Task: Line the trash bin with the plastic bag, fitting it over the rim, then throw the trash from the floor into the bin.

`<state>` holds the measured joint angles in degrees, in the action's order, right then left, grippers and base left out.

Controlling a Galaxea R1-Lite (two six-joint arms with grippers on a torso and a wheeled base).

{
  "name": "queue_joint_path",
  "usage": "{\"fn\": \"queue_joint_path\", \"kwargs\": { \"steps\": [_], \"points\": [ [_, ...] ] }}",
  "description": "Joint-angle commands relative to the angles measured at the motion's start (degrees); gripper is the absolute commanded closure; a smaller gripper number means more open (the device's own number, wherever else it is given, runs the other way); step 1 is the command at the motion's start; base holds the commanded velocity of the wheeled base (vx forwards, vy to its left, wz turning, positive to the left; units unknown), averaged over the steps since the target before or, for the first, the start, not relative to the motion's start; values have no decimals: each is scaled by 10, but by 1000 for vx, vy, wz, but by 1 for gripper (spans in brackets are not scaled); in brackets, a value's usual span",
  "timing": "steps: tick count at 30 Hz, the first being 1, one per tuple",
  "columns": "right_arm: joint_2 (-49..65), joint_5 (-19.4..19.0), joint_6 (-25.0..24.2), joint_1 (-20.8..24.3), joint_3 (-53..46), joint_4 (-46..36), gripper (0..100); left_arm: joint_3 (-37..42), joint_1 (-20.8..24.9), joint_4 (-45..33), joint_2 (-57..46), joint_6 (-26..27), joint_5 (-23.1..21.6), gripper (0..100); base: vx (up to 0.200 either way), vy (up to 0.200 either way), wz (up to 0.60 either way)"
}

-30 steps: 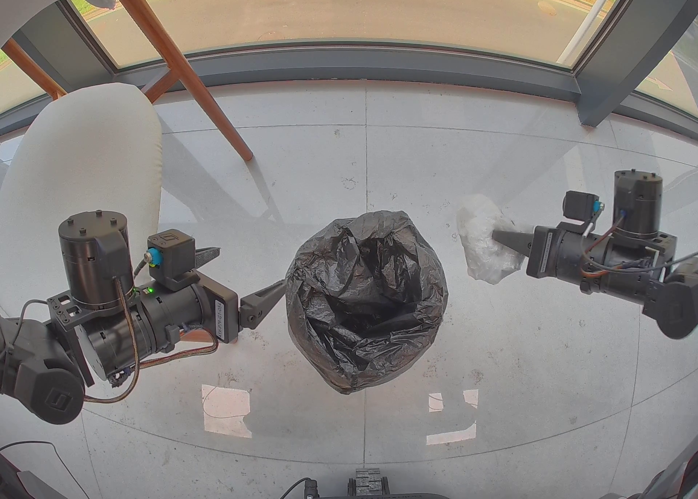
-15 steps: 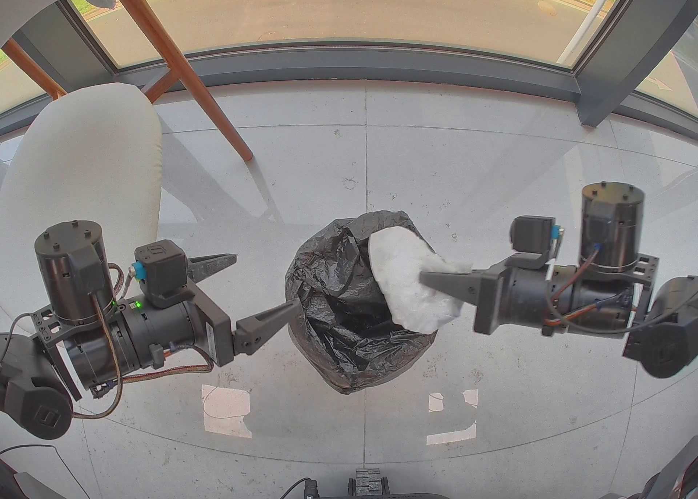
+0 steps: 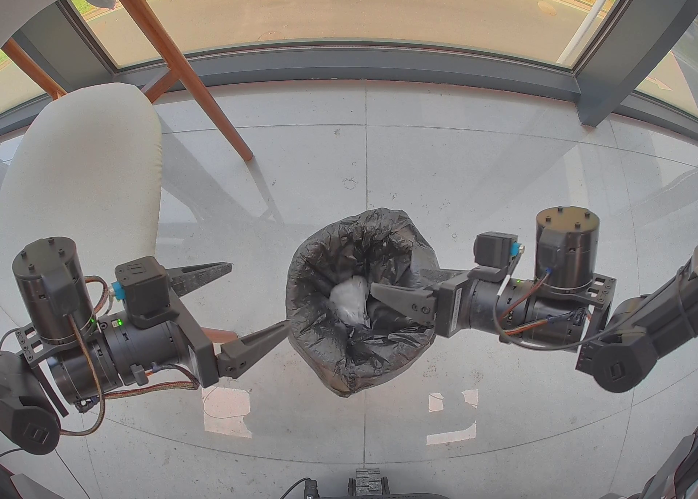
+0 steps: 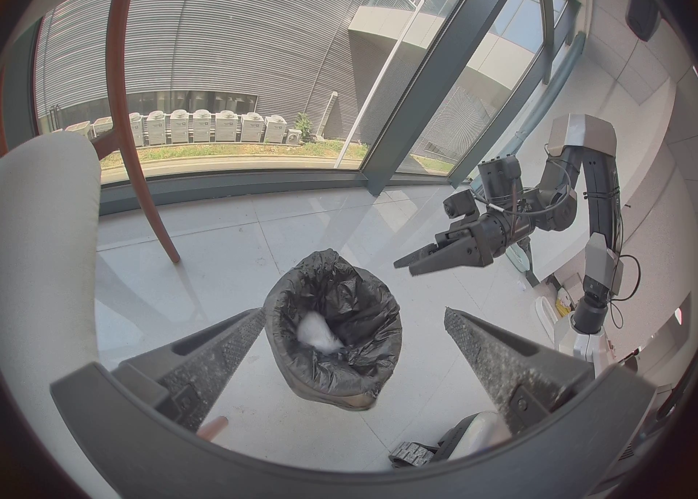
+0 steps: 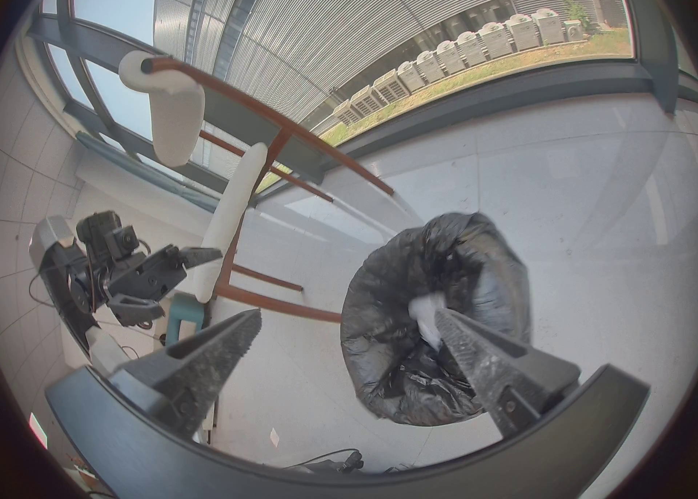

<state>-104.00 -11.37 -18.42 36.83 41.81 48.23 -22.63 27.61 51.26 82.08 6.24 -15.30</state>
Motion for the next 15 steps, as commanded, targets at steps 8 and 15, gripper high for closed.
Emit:
{"fn": "queue_joint_path", "kwargs": {
  "steps": [8,15],
  "points": [
    [416,22,-14,-289,-199,-60,0,108,-164,-11,-272,-5,42,0,0,0,0],
    [630,20,66,-380,-335,-111,0,187,-244,-53,-445,-46,116,0,0,0,0]
  ]
}}
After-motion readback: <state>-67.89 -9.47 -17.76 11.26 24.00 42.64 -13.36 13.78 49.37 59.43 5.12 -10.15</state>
